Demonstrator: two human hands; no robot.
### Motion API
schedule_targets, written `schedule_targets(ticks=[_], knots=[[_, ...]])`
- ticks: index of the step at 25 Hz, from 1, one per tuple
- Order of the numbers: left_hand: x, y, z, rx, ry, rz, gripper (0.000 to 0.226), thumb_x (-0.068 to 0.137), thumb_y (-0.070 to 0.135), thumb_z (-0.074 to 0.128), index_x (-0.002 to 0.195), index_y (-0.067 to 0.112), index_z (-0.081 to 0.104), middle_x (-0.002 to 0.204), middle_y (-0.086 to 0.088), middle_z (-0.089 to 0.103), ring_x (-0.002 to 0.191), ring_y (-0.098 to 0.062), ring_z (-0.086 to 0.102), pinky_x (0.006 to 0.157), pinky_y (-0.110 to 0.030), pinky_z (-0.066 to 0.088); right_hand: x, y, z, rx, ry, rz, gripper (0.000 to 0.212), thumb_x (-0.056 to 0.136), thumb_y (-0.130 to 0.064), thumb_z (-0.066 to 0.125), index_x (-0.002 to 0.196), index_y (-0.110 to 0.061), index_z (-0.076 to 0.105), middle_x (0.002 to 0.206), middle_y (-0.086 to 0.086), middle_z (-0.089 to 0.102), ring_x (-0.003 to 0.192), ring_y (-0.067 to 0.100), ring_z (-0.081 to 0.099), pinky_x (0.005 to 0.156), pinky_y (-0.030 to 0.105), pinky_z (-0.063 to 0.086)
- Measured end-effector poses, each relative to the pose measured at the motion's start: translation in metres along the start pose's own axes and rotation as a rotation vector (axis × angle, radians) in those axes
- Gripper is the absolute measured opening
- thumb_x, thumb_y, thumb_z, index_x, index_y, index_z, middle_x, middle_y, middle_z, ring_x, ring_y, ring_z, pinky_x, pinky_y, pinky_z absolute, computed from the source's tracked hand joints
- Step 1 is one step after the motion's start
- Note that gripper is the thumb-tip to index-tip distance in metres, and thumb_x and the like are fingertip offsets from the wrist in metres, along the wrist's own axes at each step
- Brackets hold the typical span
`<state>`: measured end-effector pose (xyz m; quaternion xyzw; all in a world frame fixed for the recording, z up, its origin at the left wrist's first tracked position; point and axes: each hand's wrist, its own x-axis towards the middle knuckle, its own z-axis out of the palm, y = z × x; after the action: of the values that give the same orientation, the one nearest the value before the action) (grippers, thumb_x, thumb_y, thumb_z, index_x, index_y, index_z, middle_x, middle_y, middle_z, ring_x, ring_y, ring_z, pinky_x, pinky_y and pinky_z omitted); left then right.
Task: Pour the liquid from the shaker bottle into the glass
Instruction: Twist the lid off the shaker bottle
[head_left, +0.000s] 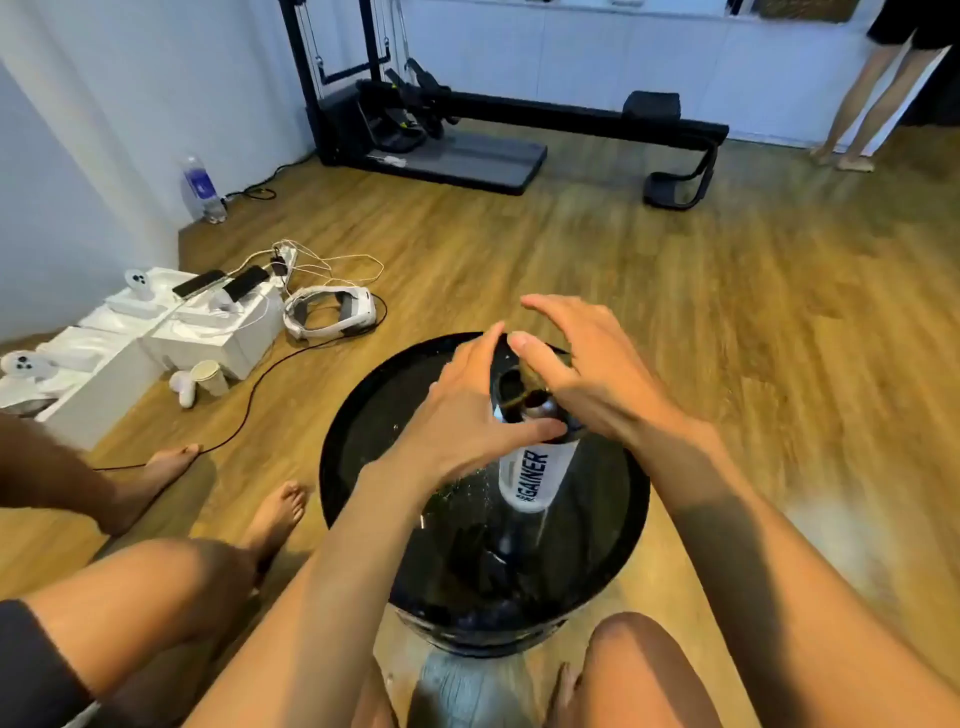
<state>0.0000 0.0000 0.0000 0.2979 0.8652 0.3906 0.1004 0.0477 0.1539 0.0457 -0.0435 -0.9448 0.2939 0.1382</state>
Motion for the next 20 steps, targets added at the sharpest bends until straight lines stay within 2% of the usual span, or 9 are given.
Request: schedule_targets(ticks=[3,6,9,12,14,17,20], knots=[[-0.006,-0.009,0.028,-0.059,-0.054,-0.074,0.127,0.066,0.054,0.086,0.159,0.023,0.005,0.164,0.001,0.021,0.149,-0.017,0.025,0.109,-0.023,0.025,-0.002,0.01,0.016,-0.194,-0.134,0.035,0.064,0.086,-0.069,0.033,0.141,-0.037,0.043,0.147,-0.008,0.044,0.136,0.021,0.034,0.103,0.055,0.035],[0.001,-0.02,0.055,-0.121,0.026,-0.083,0.128,0.064,0.044,0.09,0.159,0.02,0.007,0.159,-0.003,0.035,0.142,-0.019,0.039,0.102,-0.022,0.034,0.004,0.018,0.029,-0.228,-0.231,0.117,0.059,0.087,-0.066,0.037,0.14,-0.04,0.043,0.143,-0.009,0.046,0.133,0.024,0.035,0.098,0.053,0.038],[0.01,-0.025,0.075,-0.301,0.153,-0.176,0.118,0.061,0.039,0.091,0.154,0.022,0.019,0.135,0.001,0.059,0.12,-0.016,0.059,0.084,-0.022,0.045,0.014,0.019,0.046,-0.336,-0.193,0.245,0.064,0.086,-0.068,0.038,0.139,-0.031,0.043,0.139,-0.002,0.046,0.128,0.028,0.033,0.092,0.052,0.039],[0.016,-0.03,0.089,-0.36,0.172,-0.218,0.094,0.06,0.04,0.09,0.136,0.023,0.037,0.11,0.012,0.065,0.104,-0.012,0.065,0.067,-0.015,0.045,0.012,0.017,0.059,-0.397,-0.066,0.282,0.061,0.085,-0.067,0.044,0.13,-0.027,0.052,0.131,-0.001,0.051,0.12,0.028,0.037,0.089,0.052,0.043],[0.018,-0.035,0.092,-0.348,0.2,-0.196,0.085,0.056,0.045,0.089,0.125,0.025,0.045,0.106,0.013,0.065,0.102,-0.01,0.065,0.071,-0.018,0.048,0.009,0.022,0.059,-0.406,-0.002,0.2,0.057,0.085,-0.066,0.046,0.126,-0.027,0.057,0.125,-0.004,0.056,0.115,0.027,0.041,0.084,0.046,0.046],[0.017,-0.042,0.094,-0.319,0.246,-0.161,0.091,0.047,0.055,0.09,0.122,0.027,0.046,0.115,0.006,0.063,0.111,-0.014,0.06,0.087,-0.033,0.051,0.013,0.034,0.049,-0.312,-0.054,0.029,0.052,0.082,-0.065,0.05,0.119,-0.03,0.062,0.122,-0.01,0.062,0.109,0.023,0.046,0.083,0.043,0.047],[0.023,-0.049,0.093,-0.339,0.19,-0.142,0.089,0.049,0.048,0.094,0.122,0.025,0.05,0.113,0.007,0.064,0.11,-0.009,0.06,0.088,-0.029,0.051,0.016,0.038,0.047,-0.24,-0.07,-0.034,0.048,0.079,-0.066,0.052,0.113,-0.035,0.065,0.119,-0.015,0.064,0.107,0.017,0.047,0.087,0.045,0.046]])
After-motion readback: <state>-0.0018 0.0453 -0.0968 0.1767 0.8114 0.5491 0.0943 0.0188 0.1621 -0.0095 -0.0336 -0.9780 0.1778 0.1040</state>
